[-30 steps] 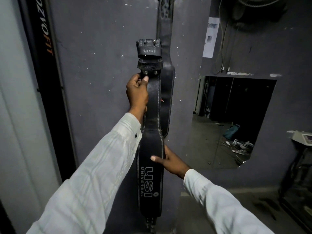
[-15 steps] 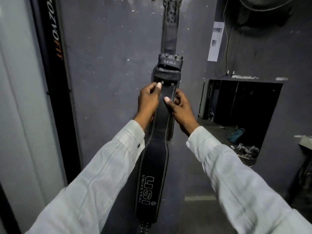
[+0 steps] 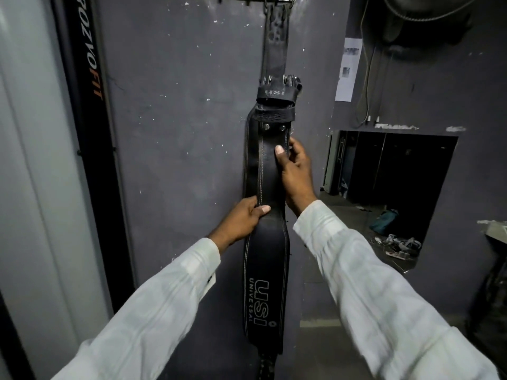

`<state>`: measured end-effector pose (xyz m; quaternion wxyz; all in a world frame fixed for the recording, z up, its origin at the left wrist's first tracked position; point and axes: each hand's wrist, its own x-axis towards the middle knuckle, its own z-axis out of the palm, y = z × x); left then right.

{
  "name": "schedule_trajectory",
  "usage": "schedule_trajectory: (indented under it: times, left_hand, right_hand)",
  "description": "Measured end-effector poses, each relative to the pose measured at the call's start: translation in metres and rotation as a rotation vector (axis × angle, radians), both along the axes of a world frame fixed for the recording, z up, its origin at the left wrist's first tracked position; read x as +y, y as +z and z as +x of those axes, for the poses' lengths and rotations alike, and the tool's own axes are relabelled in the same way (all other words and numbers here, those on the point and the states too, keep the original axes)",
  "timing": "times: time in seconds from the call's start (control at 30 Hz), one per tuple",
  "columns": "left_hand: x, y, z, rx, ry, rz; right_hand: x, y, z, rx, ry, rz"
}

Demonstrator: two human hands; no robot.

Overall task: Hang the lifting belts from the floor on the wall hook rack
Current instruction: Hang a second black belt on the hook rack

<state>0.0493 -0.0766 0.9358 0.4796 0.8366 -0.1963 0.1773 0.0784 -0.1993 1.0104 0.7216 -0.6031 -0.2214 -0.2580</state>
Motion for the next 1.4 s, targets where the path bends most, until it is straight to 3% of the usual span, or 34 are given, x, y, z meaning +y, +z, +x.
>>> schedule_trajectory:
  times: [0.1,0.2,0.27,0.4,0.57,0.77,0.9,1.07,1.23,1.4]
  left_hand:
    - [0.001,-0.011,0.009,-0.019,0.077,-0.042]
    - [-0.001,-0.023,0.003,0.252,-0.186,-0.142]
    - [-0.003,-0.035,0.001,0.332,-0.239,-0.142]
    - [-0.008,-0.045,0.005,0.231,-0.124,-0.182]
    - [-0.006,-0.057,-0.001,0.343,-0.273,-0.109]
    - [-0.015,-0.068,0.002,0.279,-0.157,-0.206]
    - [-0.012,-0.089,-0.002,0.309,-0.182,-0.180]
    - [-0.015,-0.100,0.003,0.202,-0.046,-0.164]
    - [-0.013,-0.105,0.001,0.276,-0.121,-0.187]
    - [-0.021,-0.118,-0.005,0.164,0.015,-0.162]
  right_hand:
    - [-0.001,0.002,0.002,-0.031,-0.033,0.022]
    - [-0.006,0.004,0.004,-0.024,-0.065,0.080]
    - [-0.009,0.004,0.005,-0.020,-0.058,0.081]
    - [-0.014,-0.001,0.008,-0.011,-0.045,0.103]
    - [-0.018,0.000,0.011,-0.006,-0.063,0.147]
    - [-0.015,0.006,0.020,-0.020,-0.095,0.125]
    - [-0.015,0.008,0.021,-0.015,-0.090,0.117]
    - [-0.018,0.012,0.019,-0.011,-0.105,0.098]
    - [-0.028,0.022,0.021,-0.023,-0.088,0.142]
    - [-0.030,0.025,0.021,-0.003,-0.066,0.134]
